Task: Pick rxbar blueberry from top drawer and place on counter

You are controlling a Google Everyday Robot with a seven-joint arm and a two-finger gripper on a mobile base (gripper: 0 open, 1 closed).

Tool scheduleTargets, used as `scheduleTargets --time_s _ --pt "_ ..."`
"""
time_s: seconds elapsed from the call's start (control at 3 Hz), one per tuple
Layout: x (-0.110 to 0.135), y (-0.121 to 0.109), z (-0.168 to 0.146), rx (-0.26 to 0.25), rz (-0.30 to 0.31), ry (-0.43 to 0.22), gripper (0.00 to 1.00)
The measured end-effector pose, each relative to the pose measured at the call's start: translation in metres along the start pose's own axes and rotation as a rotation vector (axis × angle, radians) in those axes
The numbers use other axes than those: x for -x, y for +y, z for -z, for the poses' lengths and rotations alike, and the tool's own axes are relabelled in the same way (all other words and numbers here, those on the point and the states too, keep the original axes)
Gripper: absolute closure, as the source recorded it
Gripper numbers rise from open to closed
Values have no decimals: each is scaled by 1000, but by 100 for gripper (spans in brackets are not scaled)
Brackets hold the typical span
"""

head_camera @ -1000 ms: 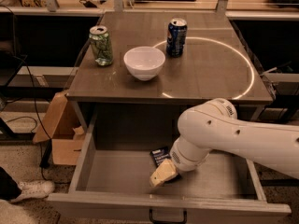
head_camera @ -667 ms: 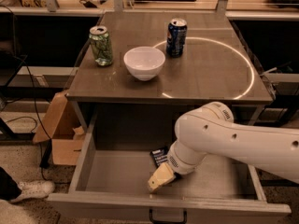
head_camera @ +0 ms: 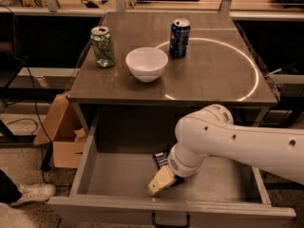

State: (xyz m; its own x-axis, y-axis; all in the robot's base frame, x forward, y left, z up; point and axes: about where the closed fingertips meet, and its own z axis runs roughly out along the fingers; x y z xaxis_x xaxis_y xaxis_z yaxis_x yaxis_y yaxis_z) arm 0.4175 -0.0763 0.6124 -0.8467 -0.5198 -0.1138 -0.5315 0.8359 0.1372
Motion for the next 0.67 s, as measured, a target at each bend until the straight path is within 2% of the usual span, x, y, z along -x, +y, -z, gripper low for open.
scheduleTargets --time_s 0.33,0.67 --pt "50 10 -12 -26 -31 -26 0" --pt "48 6 -13 -26 -45 -25 0"
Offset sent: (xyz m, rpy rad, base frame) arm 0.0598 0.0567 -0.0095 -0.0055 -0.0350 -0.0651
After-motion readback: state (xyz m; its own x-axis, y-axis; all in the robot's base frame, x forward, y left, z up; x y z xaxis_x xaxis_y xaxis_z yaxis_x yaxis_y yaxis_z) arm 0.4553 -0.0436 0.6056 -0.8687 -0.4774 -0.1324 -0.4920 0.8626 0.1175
